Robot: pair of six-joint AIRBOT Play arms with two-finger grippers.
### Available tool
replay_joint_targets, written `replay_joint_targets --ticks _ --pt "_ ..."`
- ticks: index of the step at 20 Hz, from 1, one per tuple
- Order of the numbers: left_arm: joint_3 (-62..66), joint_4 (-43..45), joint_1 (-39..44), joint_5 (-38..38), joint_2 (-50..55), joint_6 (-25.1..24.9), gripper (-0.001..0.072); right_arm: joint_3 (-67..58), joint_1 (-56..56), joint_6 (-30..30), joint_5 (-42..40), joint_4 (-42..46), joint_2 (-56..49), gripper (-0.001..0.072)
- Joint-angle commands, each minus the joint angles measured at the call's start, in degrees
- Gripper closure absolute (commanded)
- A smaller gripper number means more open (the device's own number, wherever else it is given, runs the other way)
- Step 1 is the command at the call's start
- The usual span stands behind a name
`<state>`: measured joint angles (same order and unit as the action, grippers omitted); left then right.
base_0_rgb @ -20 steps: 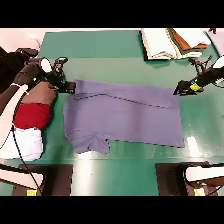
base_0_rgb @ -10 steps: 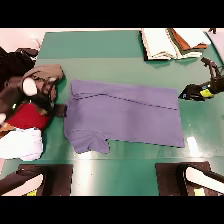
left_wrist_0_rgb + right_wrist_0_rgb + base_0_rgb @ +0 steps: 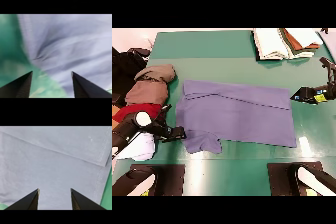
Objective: Fold the shirts.
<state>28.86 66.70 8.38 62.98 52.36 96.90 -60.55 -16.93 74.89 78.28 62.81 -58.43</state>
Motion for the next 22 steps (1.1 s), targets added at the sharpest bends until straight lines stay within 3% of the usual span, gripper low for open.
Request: replay_joint_targets --ticks 1,2,5,11,12,13,14,17,19,22 --pt "-2.8 -8.7 0.0 -4.7 -0.5 -2.1 0.0119 0.3 0.0 0.0 0.0 -0.3 0.6 0.0262" --pt "-2.7 -9.8 0.0 -4.9 -0.5 -3.0 0.0172 0.3 0.0 0.0 0.0 -0.3 0.6 0.0262" --pt "-2.5 -10.1 0.0 -4.9 -0.5 -3.5 0.0688 0.3 -0.3 0.0 2.2 -0.1 0.6 0.0262" --pt "4.9 -3.8 0.0 -0.3 -4.8 -5.9 0.0685 4.5 -9.6 1.1 10.8 13.5 1.6 0.0259" --pt "5.7 -3.4 0.0 0.3 -5.4 -5.9 0.0684 8.3 -12.3 1.1 10.8 13.7 2.2 0.0233" --pt "6.3 -3.5 0.0 0.7 -5.6 -6.3 0.0684 12.1 -14.8 1.1 10.7 13.7 2.4 0.0160" --pt "6.5 -3.5 0.0 0.6 -5.5 -7.4 0.0684 16.5 -17.2 1.1 10.4 13.7 2.5 0.0157" --pt "6.5 -3.2 0.0 -0.4 -5.5 -7.4 0.0684 26.9 -21.2 1.1 8.2 13.2 2.4 0.0162" --pt "6.5 -3.2 0.0 -1.5 -5.5 -7.4 0.0684 31.0 -20.3 1.1 5.6 13.2 2.4 0.0221" --pt "6.5 -3.2 0.0 -1.7 -5.5 -7.4 0.0684 34.2 -16.6 1.2 0.9 10.5 2.4 0.0222"
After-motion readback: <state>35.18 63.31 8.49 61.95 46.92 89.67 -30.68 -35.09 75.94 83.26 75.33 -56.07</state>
